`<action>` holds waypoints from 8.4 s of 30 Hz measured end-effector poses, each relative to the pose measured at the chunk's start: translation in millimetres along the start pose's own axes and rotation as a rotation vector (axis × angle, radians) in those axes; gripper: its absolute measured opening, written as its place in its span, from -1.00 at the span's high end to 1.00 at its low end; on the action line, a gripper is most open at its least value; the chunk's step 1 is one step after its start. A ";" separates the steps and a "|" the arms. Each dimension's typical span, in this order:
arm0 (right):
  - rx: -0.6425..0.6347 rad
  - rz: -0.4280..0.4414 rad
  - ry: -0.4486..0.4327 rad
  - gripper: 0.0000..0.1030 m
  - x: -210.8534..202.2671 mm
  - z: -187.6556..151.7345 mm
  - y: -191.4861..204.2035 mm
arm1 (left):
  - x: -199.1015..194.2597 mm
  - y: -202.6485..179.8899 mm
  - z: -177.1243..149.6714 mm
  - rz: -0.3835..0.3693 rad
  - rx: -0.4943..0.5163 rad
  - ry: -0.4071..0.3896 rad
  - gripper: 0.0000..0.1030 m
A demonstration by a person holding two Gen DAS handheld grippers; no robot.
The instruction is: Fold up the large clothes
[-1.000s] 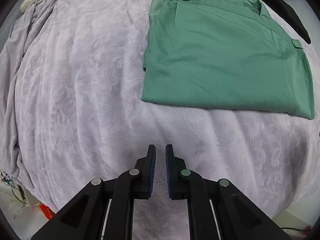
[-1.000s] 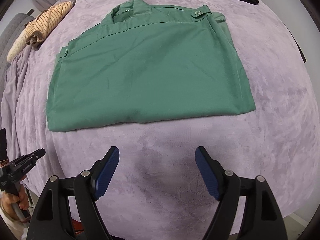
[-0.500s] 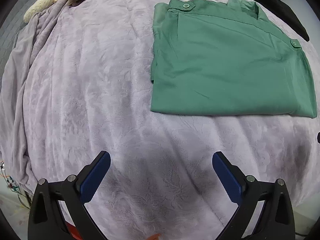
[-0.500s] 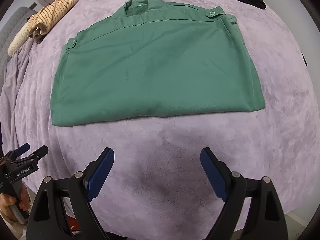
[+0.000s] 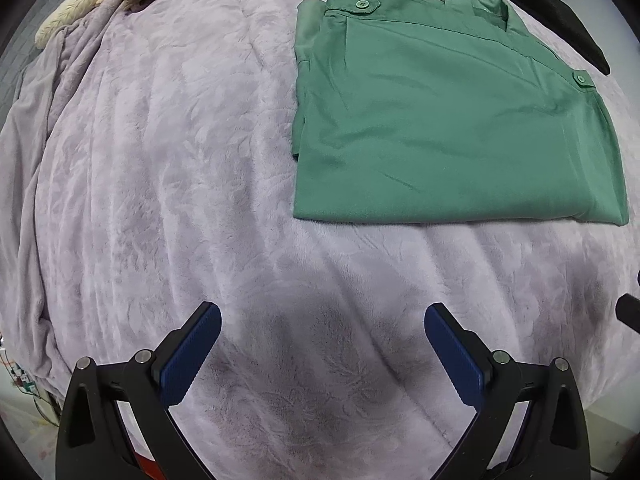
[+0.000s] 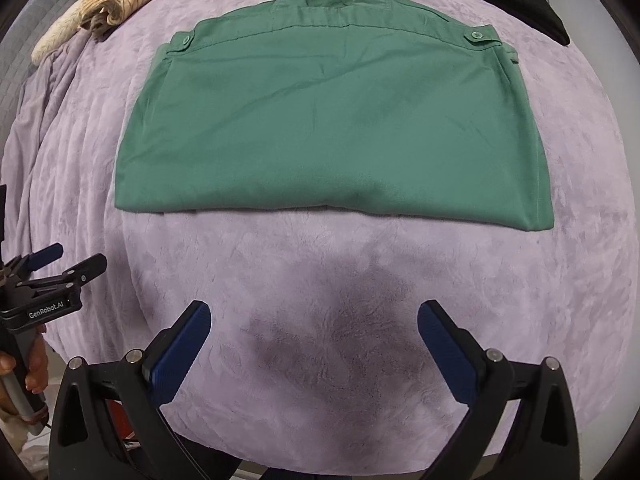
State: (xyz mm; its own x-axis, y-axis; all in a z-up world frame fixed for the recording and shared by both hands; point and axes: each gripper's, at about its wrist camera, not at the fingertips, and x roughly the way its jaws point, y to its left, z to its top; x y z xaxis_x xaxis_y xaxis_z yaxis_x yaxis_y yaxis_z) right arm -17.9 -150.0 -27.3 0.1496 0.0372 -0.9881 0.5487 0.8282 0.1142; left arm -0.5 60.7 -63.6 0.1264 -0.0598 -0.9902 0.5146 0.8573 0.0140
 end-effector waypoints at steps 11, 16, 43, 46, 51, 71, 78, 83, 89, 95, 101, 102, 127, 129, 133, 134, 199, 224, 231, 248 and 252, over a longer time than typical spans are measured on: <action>0.056 -0.006 0.123 -0.99 32.7 -17.8 5.9 | 6.9 13.0 -4.4 -0.013 -0.017 -0.001 -0.98; 0.116 0.040 0.158 -0.99 45.7 -26.0 1.1 | 14.7 18.8 -5.1 -0.024 -0.025 0.021 -0.98; 0.349 0.587 0.078 -0.99 91.0 10.4 28.6 | 51.4 59.0 39.7 -0.059 -0.065 0.027 -0.98; 0.390 0.654 0.060 -0.99 101.4 24.0 32.7 | 56.6 65.5 50.0 -0.072 -0.064 0.023 -0.98; 0.466 0.760 0.024 -0.99 117.9 42.2 36.9 | 59.8 89.3 75.2 -0.167 -0.110 -0.012 -0.98; 0.576 1.003 -0.099 0.80 105.3 75.8 37.2 | 107.8 80.3 174.0 -0.755 -0.251 0.052 -0.98; 0.481 0.929 -0.063 0.80 101.6 74.4 41.6 | 119.8 26.5 201.4 -0.658 -0.155 0.078 -0.29; 0.342 0.729 0.085 0.72 100.2 56.0 32.3 | 117.3 22.2 199.8 -0.569 -0.121 0.051 0.29; 0.301 0.559 -0.088 0.72 50.9 60.1 -31.6 | 94.8 27.4 197.8 -0.557 -0.123 -0.005 0.59; 0.190 0.373 -0.134 0.82 69.1 104.7 -46.5 | 53.2 9.1 198.9 -0.578 -0.097 -0.096 0.69; 0.157 0.354 -0.071 0.83 108.6 108.1 -49.3 | -4.7 -44.1 210.1 -0.636 -0.022 -0.189 0.69; 0.161 0.382 -0.068 0.83 107.4 106.9 -54.7 | -11.2 -55.5 212.1 -0.635 -0.009 -0.196 0.69; 0.548 0.736 -0.125 0.76 80.4 40.4 -316.2 | 21.4 -355.0 181.1 -0.356 0.474 -0.144 0.64; 0.552 0.740 -0.130 0.76 81.5 45.7 -312.9 | 15.7 -358.2 187.0 -0.339 0.457 -0.159 -0.05; 0.566 0.778 -0.150 0.48 81.3 47.2 -307.2 | -12.8 -332.9 190.9 -0.334 0.403 -0.265 -0.95; 0.566 0.781 -0.158 0.19 79.0 49.0 -308.2 | -17.6 -327.5 193.7 -0.331 0.387 -0.276 -0.95; 0.503 0.439 -0.071 0.99 67.6 11.2 -342.7 | 69.8 -226.3 135.5 -0.123 0.054 -0.057 -1.00; 0.389 0.439 -0.082 0.96 42.7 24.2 -340.6 | 65.4 -265.3 142.0 -0.048 0.068 -0.030 -1.00; 0.384 0.450 -0.132 0.94 21.8 29.1 -349.6 | 67.6 -272.8 150.8 -0.028 0.083 -0.024 -1.00; 0.369 0.435 -0.113 -0.54 30.5 52.7 -346.8 | 64.2 -301.5 163.6 -0.038 0.106 0.011 -1.00; 0.378 0.452 -0.124 -0.59 31.0 54.9 -345.6 | 67.6 -300.8 166.9 -0.058 0.091 0.028 -1.00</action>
State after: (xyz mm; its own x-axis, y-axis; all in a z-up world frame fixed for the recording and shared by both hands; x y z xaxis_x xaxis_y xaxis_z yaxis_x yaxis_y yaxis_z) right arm -157.7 -465.7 -91.7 0.5187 0.2550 -0.8161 0.6593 0.4884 0.5717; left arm -5.2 -286.5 -111.5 0.0712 -0.0926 -0.9932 0.5957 0.8026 -0.0322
